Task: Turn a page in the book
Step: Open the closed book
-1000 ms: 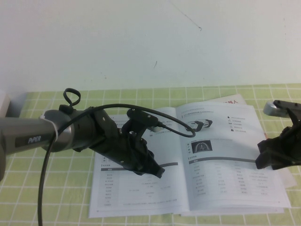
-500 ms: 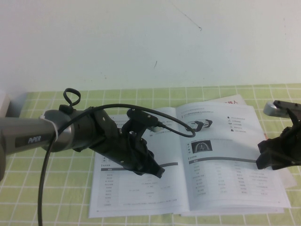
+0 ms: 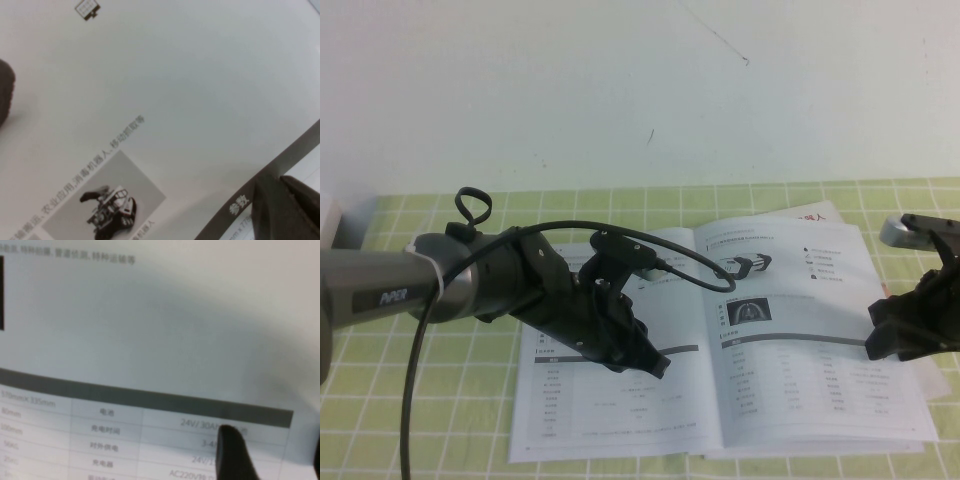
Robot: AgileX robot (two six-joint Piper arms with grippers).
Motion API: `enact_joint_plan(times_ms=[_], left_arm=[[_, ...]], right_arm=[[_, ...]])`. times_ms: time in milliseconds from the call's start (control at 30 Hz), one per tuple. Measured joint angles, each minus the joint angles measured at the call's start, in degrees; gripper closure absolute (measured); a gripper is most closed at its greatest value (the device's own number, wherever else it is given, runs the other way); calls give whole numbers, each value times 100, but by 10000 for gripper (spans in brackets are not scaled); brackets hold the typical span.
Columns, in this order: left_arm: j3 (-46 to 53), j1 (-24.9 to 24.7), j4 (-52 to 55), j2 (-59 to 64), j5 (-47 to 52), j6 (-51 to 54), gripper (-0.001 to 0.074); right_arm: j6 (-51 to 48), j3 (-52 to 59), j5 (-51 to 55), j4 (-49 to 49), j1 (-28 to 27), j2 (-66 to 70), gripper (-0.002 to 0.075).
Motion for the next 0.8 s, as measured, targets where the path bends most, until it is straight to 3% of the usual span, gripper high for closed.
enact_joint_plan(times_ms=[800], left_arm=[[0,0,0,0,0,0,738]], right_arm=[[36,0,71,-406,0,-268,381]])
